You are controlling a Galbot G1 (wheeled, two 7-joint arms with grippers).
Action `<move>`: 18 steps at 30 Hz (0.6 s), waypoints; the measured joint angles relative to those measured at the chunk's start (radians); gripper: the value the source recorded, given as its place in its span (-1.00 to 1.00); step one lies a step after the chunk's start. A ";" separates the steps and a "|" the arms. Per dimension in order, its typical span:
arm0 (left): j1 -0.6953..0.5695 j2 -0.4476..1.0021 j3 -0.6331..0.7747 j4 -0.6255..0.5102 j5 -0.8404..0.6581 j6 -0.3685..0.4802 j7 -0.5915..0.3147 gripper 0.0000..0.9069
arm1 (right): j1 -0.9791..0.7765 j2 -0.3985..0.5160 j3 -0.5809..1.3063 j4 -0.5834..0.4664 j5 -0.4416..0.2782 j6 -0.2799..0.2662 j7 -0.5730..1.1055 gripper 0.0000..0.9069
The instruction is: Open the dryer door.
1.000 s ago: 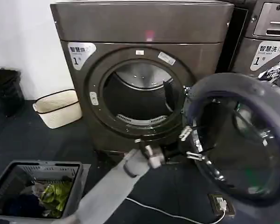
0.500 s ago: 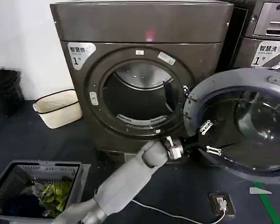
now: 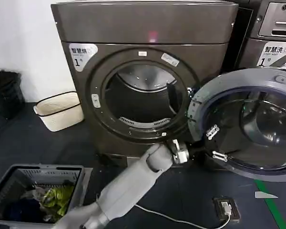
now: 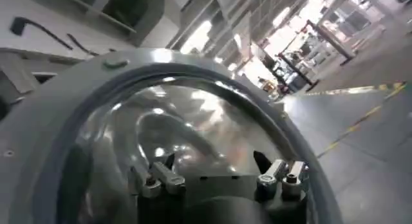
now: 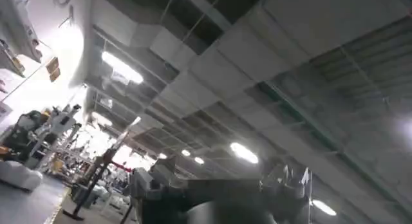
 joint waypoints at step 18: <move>0.010 0.345 -0.023 -0.259 0.344 -0.229 0.163 1.00 | 0.011 -0.036 -0.052 -0.027 0.002 -0.015 -0.018 1.00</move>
